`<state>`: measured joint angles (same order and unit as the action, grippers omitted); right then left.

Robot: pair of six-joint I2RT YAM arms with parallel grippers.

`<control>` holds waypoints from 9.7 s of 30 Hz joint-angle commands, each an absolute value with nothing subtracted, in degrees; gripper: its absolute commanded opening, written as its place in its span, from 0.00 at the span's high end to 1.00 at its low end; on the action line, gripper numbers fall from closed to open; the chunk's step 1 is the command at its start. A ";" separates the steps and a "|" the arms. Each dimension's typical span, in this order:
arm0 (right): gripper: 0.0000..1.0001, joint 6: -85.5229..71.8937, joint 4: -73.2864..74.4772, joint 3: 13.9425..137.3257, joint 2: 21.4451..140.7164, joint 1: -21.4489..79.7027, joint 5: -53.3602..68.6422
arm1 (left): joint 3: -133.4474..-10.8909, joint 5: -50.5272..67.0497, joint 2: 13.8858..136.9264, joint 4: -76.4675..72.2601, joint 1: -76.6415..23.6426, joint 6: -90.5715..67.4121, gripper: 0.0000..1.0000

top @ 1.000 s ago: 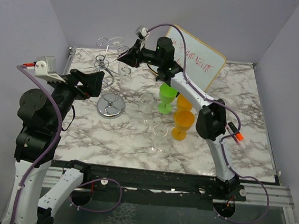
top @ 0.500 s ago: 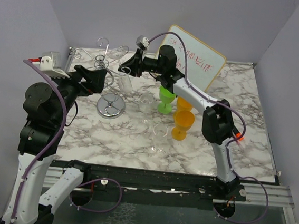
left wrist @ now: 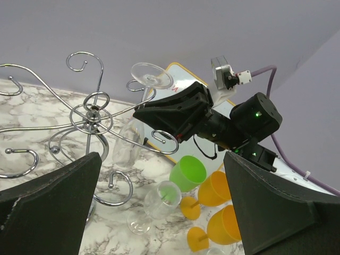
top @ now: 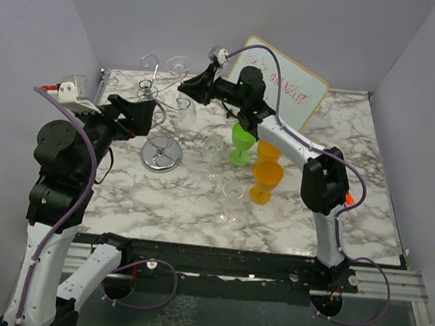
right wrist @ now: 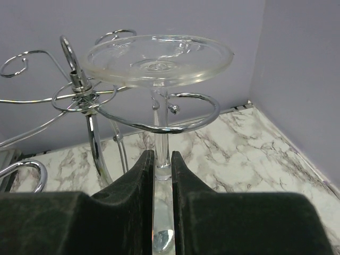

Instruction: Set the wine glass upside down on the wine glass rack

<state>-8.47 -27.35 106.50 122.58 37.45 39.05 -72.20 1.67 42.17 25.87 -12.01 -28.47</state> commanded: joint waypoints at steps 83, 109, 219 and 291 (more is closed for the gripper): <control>0.64 -11.42 32.56 93.79 106.98 38.40 -3.38 | -69.62 13.07 40.22 26.00 -11.85 -23.87 0.01; 0.99 1.42 -0.89 72.61 77.75 44.47 -13.24 | -68.27 9.84 40.35 22.37 -11.88 -36.42 0.02; 0.21 -37.49 -5.14 62.27 48.86 44.50 -17.00 | -74.14 6.50 73.46 -15.02 -48.45 8.94 1.00; 0.99 -51.06 -12.57 60.19 54.04 44.47 -10.32 | -76.26 3.32 68.36 -2.73 -46.65 -47.51 0.79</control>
<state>-51.37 -13.54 58.67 53.80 44.21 -12.12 -76.55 0.60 69.91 -2.00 -47.83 -47.16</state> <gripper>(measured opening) 0.036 0.290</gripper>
